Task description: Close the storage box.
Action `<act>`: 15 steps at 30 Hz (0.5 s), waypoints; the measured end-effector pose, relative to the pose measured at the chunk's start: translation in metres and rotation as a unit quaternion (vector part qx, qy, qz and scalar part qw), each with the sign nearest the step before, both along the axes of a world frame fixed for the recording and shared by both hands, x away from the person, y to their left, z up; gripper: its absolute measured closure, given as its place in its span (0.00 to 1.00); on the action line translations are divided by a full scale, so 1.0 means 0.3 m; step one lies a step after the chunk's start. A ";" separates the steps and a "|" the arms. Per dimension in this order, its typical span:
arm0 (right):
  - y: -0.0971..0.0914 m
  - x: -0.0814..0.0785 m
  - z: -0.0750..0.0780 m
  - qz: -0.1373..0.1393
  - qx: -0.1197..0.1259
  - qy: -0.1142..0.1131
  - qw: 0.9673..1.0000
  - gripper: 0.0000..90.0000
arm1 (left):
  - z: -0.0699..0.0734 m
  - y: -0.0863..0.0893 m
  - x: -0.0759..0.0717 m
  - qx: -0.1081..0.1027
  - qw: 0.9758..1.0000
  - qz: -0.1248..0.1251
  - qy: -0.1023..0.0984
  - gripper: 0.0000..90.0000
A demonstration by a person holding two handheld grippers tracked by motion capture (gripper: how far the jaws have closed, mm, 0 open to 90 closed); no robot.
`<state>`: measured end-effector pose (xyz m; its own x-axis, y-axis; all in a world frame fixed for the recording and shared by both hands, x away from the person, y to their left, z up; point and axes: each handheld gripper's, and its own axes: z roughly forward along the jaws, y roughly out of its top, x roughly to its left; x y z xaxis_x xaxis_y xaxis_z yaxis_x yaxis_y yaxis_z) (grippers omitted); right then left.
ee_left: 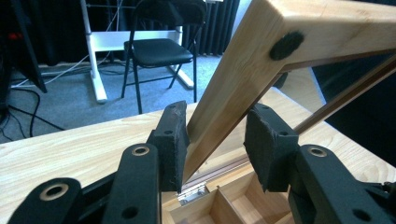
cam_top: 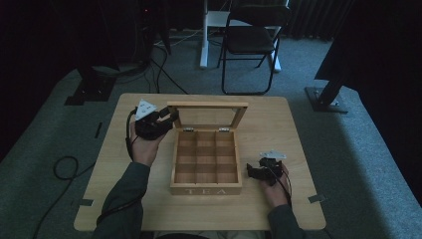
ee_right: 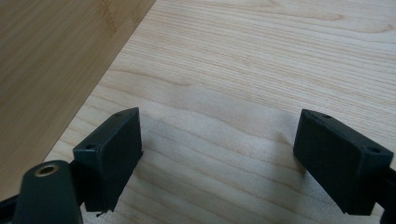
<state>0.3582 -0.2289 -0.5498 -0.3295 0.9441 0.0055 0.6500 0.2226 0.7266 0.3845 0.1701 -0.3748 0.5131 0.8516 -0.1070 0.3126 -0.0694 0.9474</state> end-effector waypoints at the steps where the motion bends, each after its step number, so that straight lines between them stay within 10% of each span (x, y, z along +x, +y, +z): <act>1: 0.000 0.000 0.000 0.000 0.000 0.000 1.000 0.17 | 0.001 0.001 -0.003 0.001 1.000 -0.001 -0.001 0.66; 15: 0.000 0.000 0.000 0.000 0.000 0.000 1.000 0.17 | -0.004 0.002 -0.038 -0.003 1.000 -0.003 -0.001 0.66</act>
